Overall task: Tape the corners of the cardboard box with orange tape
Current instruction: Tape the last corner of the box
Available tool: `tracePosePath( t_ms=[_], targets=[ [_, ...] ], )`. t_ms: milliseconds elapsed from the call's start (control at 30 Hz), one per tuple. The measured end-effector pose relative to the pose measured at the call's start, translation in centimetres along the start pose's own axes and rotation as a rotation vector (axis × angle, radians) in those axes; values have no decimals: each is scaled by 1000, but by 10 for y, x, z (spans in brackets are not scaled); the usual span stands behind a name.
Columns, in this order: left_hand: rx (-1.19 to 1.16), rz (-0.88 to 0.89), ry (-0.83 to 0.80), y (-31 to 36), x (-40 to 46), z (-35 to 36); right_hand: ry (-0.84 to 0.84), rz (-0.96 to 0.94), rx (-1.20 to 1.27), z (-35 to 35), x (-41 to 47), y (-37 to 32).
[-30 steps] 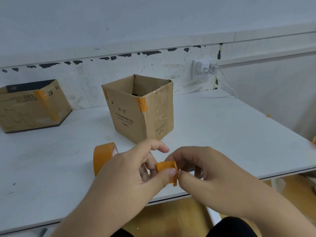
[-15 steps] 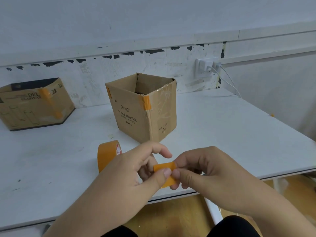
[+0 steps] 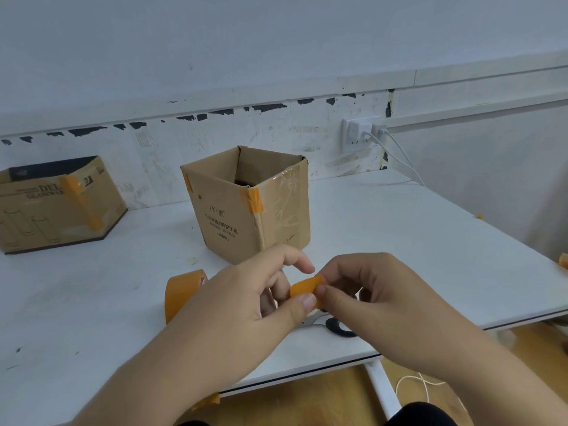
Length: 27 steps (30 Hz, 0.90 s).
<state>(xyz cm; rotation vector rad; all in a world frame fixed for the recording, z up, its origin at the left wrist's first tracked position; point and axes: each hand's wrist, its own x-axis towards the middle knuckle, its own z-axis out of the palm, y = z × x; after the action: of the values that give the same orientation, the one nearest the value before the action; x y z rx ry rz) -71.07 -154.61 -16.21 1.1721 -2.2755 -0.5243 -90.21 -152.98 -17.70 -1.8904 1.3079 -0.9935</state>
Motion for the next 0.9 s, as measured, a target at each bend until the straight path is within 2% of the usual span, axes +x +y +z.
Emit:
tracePosePath(
  t_ms=[200,300,367,433,567,900],
  targets=[
    [36,40,-25,8,20,-13,81,14,-36,-6,6,3],
    [74,40,167,3,56,-24,186,19,-70,-14,14,5],
    [267,79,319,-3,86,-27,220,26,-91,-19,18,4],
    [487,85,388,-11,111,-26,222,23,-122,-23,21,2],
    [833,-116,245,-27,137,-26,221,-2,-178,-31,25,-2],
    [636,-3,146,-42,105,-51,158,-67,-159,-34,29,0]
  ],
)
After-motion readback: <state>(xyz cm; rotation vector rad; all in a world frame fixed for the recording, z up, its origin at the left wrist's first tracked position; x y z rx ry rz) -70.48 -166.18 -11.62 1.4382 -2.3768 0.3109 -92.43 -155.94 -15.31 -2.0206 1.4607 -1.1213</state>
